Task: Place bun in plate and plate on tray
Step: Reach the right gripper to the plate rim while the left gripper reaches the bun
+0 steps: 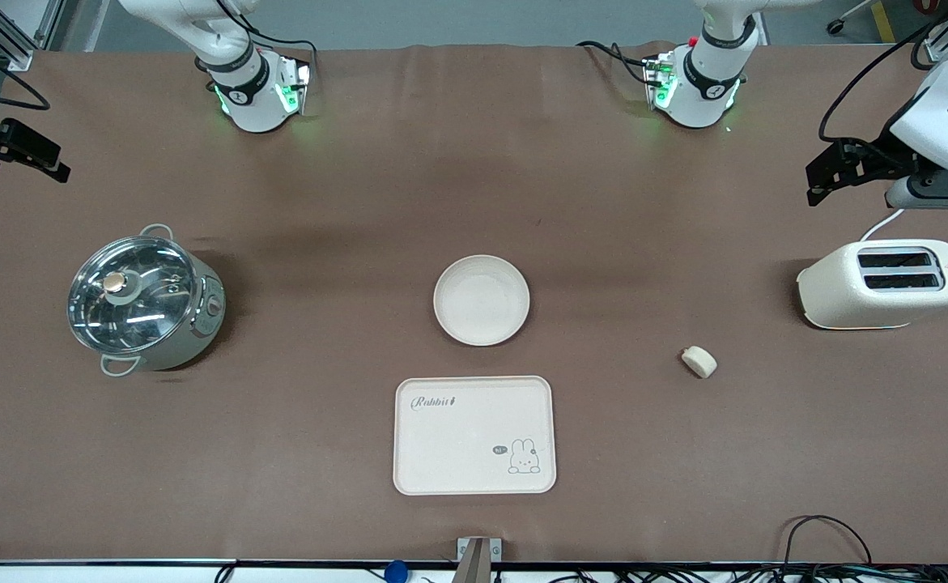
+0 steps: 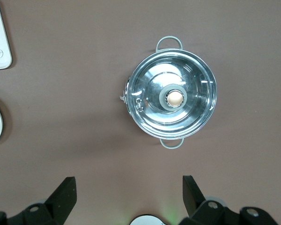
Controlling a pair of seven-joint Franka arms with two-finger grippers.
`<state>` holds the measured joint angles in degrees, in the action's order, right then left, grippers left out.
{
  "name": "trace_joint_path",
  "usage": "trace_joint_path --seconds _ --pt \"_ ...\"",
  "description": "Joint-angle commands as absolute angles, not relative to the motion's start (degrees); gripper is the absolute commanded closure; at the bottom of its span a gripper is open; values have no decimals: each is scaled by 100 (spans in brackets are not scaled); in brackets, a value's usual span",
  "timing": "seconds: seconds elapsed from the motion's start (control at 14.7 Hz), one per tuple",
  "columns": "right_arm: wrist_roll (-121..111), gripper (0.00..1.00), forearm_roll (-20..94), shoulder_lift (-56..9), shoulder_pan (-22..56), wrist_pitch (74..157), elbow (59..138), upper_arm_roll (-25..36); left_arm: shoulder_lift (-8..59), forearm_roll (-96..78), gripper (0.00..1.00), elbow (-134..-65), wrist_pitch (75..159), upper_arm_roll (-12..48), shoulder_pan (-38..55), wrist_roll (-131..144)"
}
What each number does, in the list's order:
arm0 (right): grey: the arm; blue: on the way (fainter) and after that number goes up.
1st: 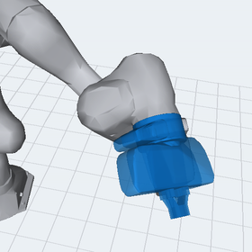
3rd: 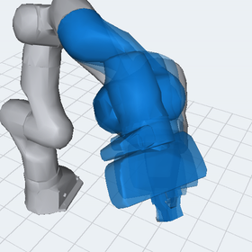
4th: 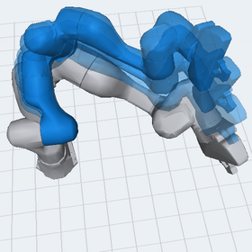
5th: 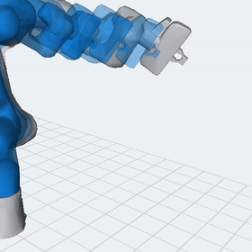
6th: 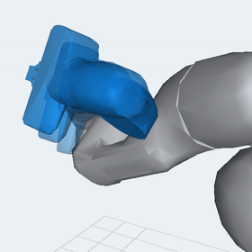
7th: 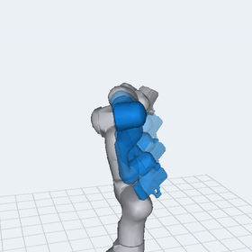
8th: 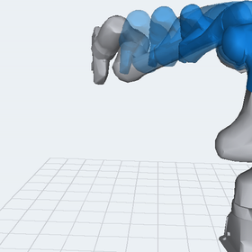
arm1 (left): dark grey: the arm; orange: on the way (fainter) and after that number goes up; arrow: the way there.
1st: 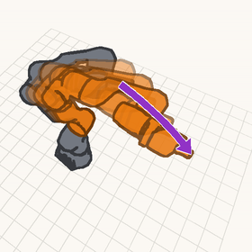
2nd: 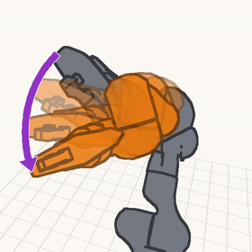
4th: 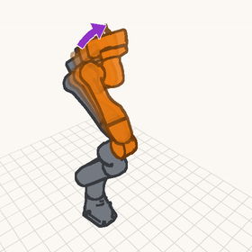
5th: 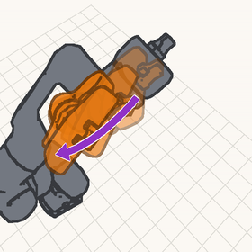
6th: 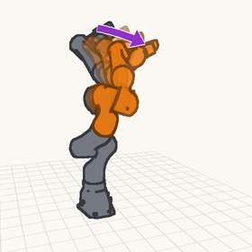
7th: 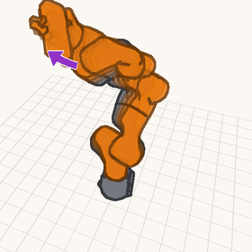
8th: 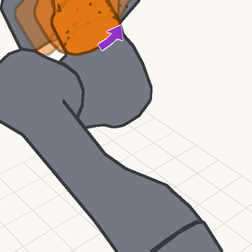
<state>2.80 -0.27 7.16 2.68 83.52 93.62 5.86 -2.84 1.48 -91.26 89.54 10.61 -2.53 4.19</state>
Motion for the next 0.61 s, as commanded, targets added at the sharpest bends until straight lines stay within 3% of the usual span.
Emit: trace_joint_path --seconds 0.0,0.27,0.55 --pt "395 0 -79 870 316 8455 9536 589 -202 176 0 -8930 8807 1063 -264 422" --pt "675 0 -35 800 718 8595 9545 554 227 228 0 -8859 8815 1063 -264 439" --pt "1501 0 445 -366 1528 9341 9624 554 773 211 0 -9200 9428 1063 -255 1008"
